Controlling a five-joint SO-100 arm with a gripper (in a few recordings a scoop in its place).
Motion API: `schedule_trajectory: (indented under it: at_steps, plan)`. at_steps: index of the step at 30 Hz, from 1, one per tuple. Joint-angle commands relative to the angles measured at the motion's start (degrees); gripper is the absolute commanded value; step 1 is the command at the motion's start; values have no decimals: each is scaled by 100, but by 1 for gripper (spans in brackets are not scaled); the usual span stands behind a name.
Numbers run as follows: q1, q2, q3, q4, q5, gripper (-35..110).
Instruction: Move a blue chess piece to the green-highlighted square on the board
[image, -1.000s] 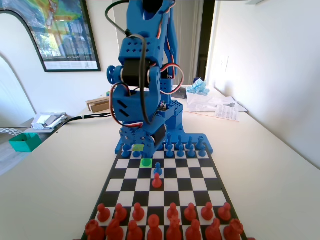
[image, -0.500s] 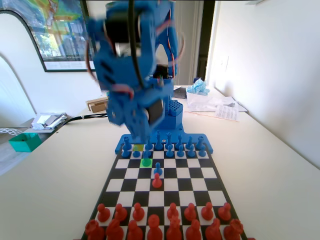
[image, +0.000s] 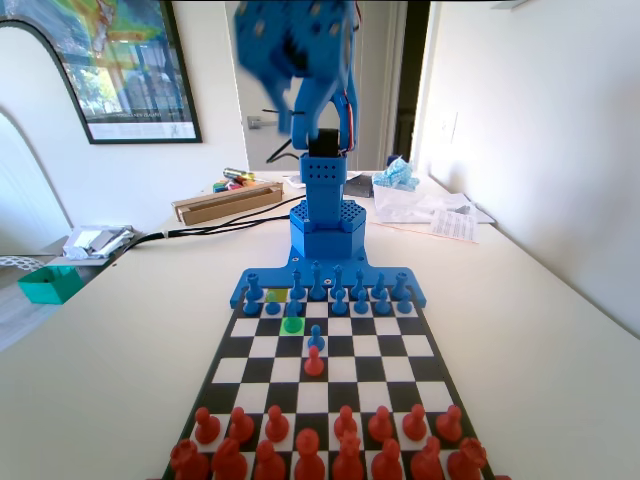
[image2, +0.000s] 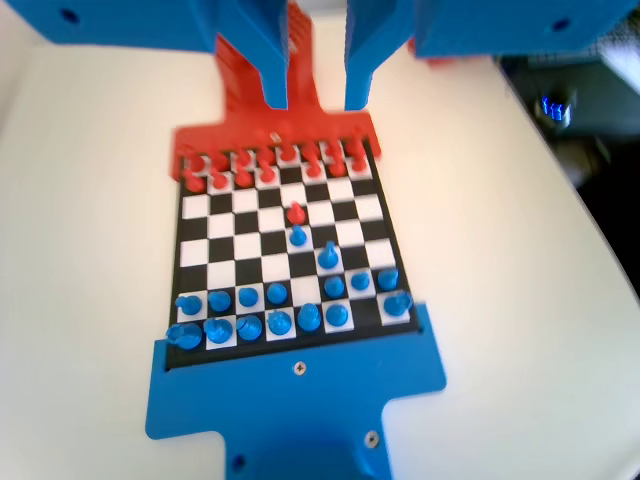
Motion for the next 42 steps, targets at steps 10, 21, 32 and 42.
schedule_trajectory:
  at_steps: [10, 21, 32, 42]
  plan:
    - [-387, 3015, 686, 290, -1178, 9]
    - [-598, 4104, 2197, -773, -1195, 7]
    - [-765, 4544, 2294, -861, -1195, 1]
    - [-721, 4553, 2294, -826, -1046, 2]
